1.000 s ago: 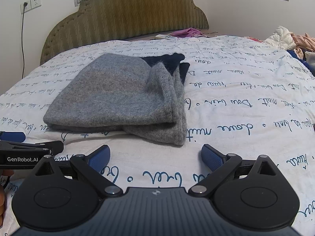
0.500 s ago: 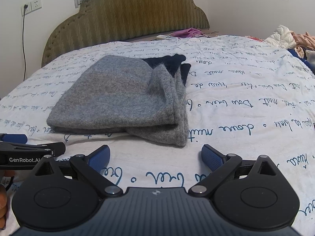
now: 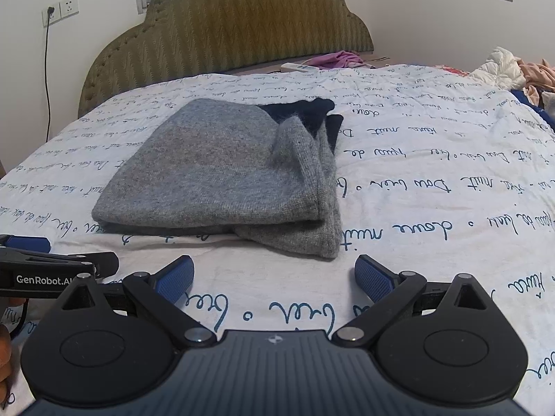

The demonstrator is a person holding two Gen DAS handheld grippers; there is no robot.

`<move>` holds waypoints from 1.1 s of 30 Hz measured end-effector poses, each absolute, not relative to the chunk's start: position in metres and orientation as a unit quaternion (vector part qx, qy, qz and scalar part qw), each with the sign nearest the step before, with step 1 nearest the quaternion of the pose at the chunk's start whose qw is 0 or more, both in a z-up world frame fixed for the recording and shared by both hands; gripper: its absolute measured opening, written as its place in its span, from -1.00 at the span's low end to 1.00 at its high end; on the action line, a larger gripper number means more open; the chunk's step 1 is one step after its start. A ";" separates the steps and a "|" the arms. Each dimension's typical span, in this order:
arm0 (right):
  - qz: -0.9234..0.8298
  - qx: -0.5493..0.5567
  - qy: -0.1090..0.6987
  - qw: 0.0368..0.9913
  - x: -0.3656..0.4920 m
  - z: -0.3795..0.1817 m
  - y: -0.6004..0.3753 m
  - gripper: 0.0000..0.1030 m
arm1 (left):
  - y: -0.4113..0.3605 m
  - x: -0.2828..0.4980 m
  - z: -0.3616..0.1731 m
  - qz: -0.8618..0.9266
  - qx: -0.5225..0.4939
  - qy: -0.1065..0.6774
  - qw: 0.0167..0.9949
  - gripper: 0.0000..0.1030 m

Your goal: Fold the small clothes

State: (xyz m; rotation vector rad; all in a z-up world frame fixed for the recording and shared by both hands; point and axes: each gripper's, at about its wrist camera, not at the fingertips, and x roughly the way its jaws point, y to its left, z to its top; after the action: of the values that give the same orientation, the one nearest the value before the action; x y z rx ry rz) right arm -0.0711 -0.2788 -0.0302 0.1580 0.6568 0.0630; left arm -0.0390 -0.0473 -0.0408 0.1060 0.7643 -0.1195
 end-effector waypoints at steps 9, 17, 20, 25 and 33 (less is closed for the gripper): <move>0.031 0.082 0.321 0.943 -0.073 -0.030 -0.280 0.94 | -0.045 -0.041 -0.039 -0.056 0.051 0.375 0.924 0.99; 0.031 0.084 0.319 0.943 -0.075 -0.029 -0.280 0.94 | -0.043 -0.044 -0.038 -0.057 0.051 0.378 0.923 0.99; 0.031 0.085 0.320 0.943 -0.075 -0.029 -0.280 0.94 | -0.043 -0.044 -0.038 -0.057 0.051 0.378 0.923 0.99; 0.032 0.085 0.319 0.944 -0.076 -0.028 -0.280 0.94 | -0.043 -0.045 -0.037 -0.054 0.053 0.377 0.923 0.99; 0.032 0.086 0.319 0.943 -0.077 -0.027 -0.280 0.94 | -0.043 -0.046 -0.037 -0.053 0.053 0.377 0.923 0.99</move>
State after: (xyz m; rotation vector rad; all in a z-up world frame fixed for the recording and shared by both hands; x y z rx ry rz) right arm -0.0768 -0.2796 -0.0266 0.1746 0.6502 0.0656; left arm -0.0461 -0.0434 -0.0367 0.1098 0.7738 -0.1097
